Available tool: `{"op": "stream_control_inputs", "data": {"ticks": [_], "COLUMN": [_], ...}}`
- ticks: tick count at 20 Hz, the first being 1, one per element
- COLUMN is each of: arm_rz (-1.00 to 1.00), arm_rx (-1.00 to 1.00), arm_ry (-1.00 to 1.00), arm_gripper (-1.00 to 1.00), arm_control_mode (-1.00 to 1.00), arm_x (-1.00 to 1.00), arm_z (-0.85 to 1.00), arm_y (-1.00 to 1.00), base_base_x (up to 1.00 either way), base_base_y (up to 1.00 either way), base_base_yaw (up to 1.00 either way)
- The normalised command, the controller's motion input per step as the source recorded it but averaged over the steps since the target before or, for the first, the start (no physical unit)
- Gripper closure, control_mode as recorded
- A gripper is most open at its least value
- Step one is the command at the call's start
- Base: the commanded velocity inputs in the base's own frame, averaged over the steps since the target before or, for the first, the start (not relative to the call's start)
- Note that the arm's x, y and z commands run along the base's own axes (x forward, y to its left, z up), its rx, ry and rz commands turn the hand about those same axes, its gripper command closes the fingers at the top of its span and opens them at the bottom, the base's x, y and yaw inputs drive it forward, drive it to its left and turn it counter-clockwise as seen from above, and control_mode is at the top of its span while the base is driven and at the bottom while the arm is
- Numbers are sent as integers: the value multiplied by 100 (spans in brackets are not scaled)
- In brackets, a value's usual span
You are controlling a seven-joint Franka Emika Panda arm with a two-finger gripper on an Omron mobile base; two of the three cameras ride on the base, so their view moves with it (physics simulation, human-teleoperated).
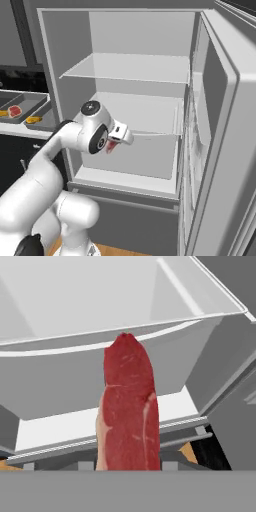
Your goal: Place one corn and one steak in each tupperware on the nearby counter, to pack two identical lunches.
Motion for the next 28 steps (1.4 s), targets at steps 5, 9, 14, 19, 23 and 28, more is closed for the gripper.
{"op": "stream_control_inputs", "data": {"ticks": [5,9,14,19,23,28], "arm_rz": [1,1,1,0,0,0], "arm_rx": [3,3,2,1,0,0], "arm_ry": [9,2,0,0,0,0], "arm_gripper": [100,100,100,100,100,100], "arm_control_mode": [-100,-100,-100,-100,-100,-100], "arm_x": [-58,-59,-61,-18,0,0], "arm_z": [19,6,6,0,0,0], "arm_y": [43,29,22,2,0,0], "base_base_x": [0,0,0,0,0,0], "base_base_y": [0,0,0,0,0,0], "base_base_yaw": [0,0,0,0,0,0]}}
